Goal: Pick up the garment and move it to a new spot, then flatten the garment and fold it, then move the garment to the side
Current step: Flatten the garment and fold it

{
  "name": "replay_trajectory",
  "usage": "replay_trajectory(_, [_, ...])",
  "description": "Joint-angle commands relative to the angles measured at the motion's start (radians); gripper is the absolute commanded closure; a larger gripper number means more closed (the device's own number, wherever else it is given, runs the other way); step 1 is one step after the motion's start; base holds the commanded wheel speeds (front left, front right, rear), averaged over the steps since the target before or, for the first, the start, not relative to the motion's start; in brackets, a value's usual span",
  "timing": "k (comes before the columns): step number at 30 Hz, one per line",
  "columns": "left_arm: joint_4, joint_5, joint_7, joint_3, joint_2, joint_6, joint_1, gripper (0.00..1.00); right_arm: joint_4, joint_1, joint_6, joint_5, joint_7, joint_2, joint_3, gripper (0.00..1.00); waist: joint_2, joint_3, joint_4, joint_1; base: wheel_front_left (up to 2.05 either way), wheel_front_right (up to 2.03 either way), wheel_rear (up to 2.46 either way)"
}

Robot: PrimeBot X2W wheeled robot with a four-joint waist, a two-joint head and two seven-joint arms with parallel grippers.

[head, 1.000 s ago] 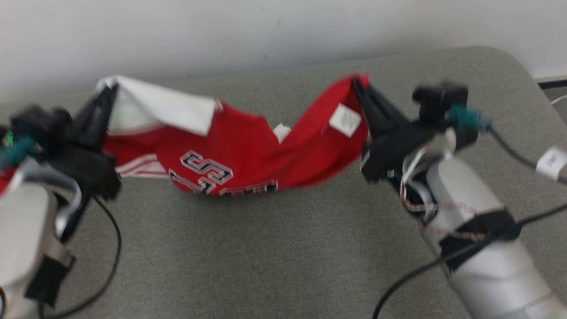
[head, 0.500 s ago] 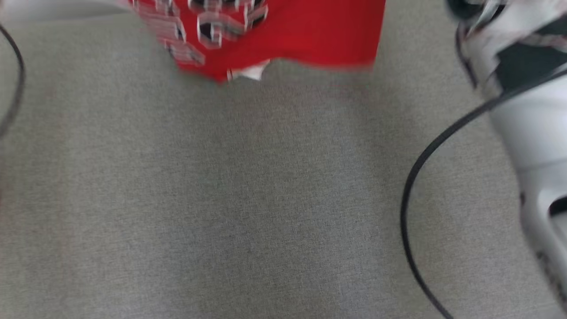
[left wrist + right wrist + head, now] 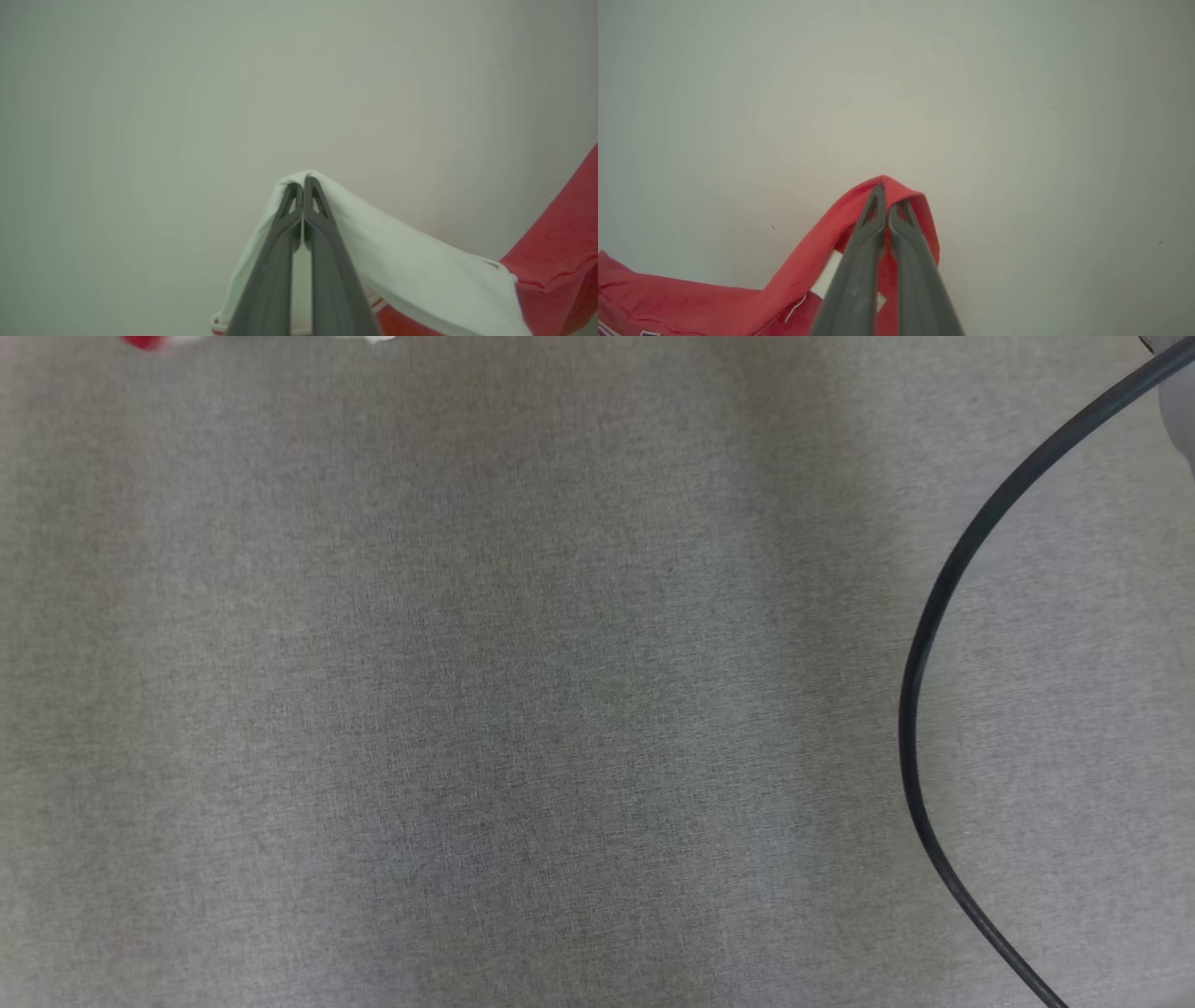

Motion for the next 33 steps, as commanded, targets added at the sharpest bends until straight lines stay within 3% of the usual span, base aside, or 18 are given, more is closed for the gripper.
replay_trajectory(1, [0.007, -0.012, -0.011, -0.007, 0.007, 0.001, -0.010, 1.00, 0.010, -0.006, 0.000, 0.004, -0.013, 0.000, 0.005, 1.00, -0.0002, 0.024, 0.007, 0.0000, 0.00, 0.00, 0.00])
replay_trajectory(8, [0.009, -0.060, -0.053, -0.051, 0.028, 0.001, 0.022, 1.00, 0.017, 0.040, 0.001, 0.070, -0.034, -0.008, 0.042, 1.00, -0.0002, 0.073, 0.008, 0.0000, 0.00, 0.00, 0.00])
replay_trajectory(18, [-0.101, -0.175, -0.125, -0.059, 0.075, 0.006, 0.245, 1.00, -0.153, 0.266, 0.000, 0.257, -0.040, -0.049, 0.178, 1.00, -0.0002, 0.023, -0.001, 0.0000, 0.00, 0.00, 0.00])
replay_trajectory(24, [-0.267, -0.228, -0.141, -0.021, 0.104, 0.066, 0.494, 1.00, -0.283, 0.460, 0.000, 0.371, -0.055, -0.101, 0.252, 1.00, -0.0002, -0.054, -0.006, 0.0000, 0.00, 0.00, 0.00])
replay_trajectory(33, [-0.550, -0.295, -0.150, 0.056, 0.137, 0.202, 0.915, 1.00, -0.415, 0.776, 0.000, 0.477, -0.088, -0.172, 0.335, 1.00, -0.0002, -0.164, -0.025, 0.0000, 0.00, 0.00, 0.00])
